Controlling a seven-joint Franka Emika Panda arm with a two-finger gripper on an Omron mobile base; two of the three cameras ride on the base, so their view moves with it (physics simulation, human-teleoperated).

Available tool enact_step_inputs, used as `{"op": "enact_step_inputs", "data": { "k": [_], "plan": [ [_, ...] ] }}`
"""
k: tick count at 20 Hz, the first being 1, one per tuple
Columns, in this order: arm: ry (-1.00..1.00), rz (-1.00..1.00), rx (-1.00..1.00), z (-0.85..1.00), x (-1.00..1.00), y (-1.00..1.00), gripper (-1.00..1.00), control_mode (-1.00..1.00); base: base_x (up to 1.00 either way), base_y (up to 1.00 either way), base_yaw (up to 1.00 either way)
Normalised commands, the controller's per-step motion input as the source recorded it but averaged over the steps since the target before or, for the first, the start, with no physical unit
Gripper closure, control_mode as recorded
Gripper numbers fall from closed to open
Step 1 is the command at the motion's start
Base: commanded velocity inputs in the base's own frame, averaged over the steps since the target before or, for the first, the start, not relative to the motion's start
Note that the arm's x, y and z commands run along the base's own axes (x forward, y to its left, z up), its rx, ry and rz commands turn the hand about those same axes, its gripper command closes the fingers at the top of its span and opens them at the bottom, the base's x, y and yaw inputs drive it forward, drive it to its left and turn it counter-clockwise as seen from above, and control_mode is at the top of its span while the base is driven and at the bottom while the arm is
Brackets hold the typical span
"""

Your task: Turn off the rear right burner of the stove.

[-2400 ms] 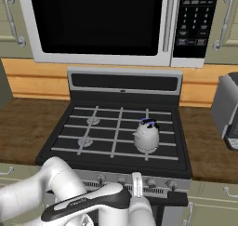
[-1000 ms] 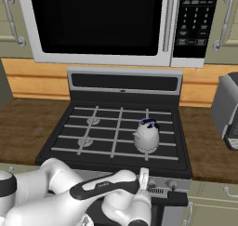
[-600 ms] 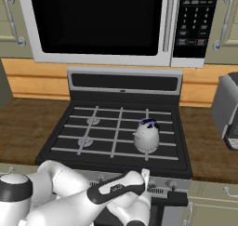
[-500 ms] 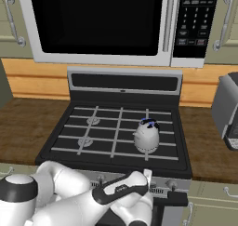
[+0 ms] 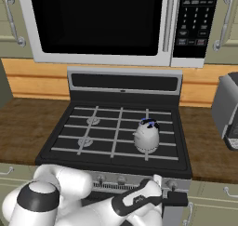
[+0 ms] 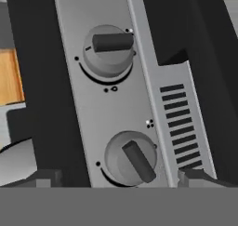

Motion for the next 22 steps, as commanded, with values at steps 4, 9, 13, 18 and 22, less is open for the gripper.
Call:
{"op": "enact_step_inputs", "data": {
  "k": [4,9,13,18,22],
  "plan": [
    [0.00,0.00,0.04,-0.21,0.18,0.17,-1.00,-1.00,0.00,0.00,0.00],
    [-0.02,0.00,0.05,-0.07,0.24,0.01,-1.00,-1.00,0.00,0.00,0.00],
    [-0.05,0.00,0.03,-0.11,0.25,-0.01,-1.00,-1.00,0.00,0.00,0.00],
    [-0.03,0.00,0.02,-0.23,0.16,-0.01,-1.00,-1.00,0.00,0.00,0.00],
    [0.00,0.00,0.05,-0.16,0.13,-0.01,-1.00,-1.00,0.00,0.00,0.00]
  ]
}}
